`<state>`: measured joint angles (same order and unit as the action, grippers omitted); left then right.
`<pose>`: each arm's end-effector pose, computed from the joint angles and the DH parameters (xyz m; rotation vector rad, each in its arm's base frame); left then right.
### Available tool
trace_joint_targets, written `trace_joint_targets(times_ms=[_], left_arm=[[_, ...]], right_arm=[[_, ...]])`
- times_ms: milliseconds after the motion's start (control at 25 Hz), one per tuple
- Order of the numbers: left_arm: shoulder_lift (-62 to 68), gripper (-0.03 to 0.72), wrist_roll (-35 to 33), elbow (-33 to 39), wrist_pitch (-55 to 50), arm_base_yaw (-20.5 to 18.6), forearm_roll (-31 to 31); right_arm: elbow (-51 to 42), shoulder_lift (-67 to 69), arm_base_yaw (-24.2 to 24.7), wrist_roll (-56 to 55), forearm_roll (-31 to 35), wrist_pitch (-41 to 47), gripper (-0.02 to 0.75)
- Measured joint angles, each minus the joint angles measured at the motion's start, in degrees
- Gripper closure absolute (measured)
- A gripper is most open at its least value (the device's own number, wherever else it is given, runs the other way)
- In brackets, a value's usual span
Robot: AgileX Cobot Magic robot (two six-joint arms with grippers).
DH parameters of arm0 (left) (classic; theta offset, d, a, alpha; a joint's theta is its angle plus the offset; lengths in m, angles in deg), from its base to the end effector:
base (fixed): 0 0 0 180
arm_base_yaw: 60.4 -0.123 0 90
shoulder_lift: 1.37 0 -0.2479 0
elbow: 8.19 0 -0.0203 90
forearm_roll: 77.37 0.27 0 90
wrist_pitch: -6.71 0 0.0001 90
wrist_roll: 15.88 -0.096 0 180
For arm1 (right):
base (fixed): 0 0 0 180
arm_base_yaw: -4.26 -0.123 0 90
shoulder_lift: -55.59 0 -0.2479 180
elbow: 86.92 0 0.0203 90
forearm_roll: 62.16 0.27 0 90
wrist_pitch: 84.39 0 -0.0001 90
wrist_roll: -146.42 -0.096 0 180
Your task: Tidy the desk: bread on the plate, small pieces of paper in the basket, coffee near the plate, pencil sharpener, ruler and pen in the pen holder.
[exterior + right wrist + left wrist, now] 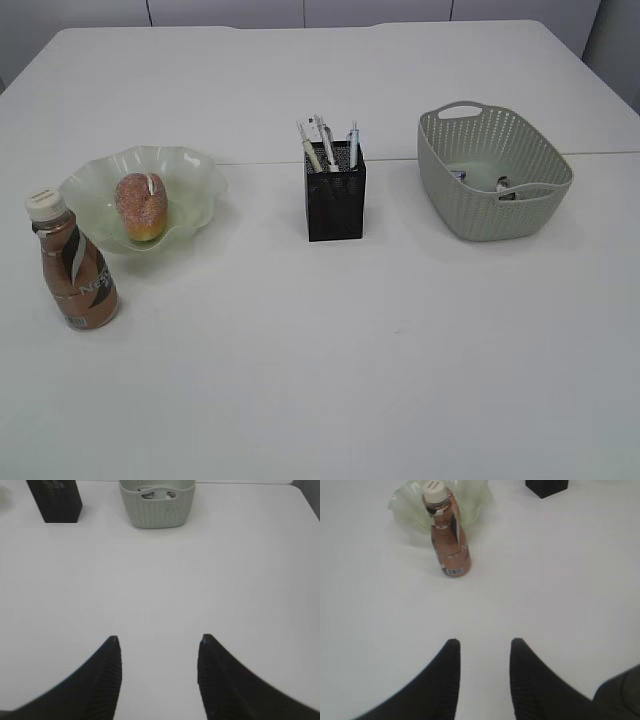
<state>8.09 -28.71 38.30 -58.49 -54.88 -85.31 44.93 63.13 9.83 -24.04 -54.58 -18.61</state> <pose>0.0481 -0.0167 0.2827 0.3494 2.0782 -0.0913 0.0481 0.0069 0.2749 -0.0873 2.1105 0.0028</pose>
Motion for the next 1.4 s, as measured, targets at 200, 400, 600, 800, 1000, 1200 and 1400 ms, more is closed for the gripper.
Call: trace_joint_targets(times_ms=[200,400,600,800,1000,1200,1400], left_arm=[[0.0,0.445,0.0,0.0,0.09,-2.29,0.03],[0.0,0.445,0.0,0.0,0.09,-2.41,0.12],[0.0,0.447,0.0,0.0,0.09,-2.41,0.12],[0.0,0.449,0.0,0.0,0.09,-2.41,0.12],[0.0,0.449,0.0,0.0,0.09,-2.41,0.12],[0.0,0.449,0.0,0.0,0.09,-2.41,0.12],[0.0,0.449,0.0,0.0,0.09,-2.41,0.12]], right_arm=[[0.0,0.0,-3.44,-0.04,0.0,0.0,0.343],[0.0,0.0,-3.44,-0.04,0.0,0.0,0.343],[0.0,0.0,-3.44,-0.04,0.0,0.0,0.343],[0.0,0.0,-3.44,-0.04,-0.47,0.0,0.342],[0.0,0.0,-3.44,-0.04,-4.2,0.0,0.343],[0.0,0.0,-3.44,0.08,-5.02,0.0,0.343],[0.0,0.0,-3.44,0.08,-5.2,0.0,0.343]])
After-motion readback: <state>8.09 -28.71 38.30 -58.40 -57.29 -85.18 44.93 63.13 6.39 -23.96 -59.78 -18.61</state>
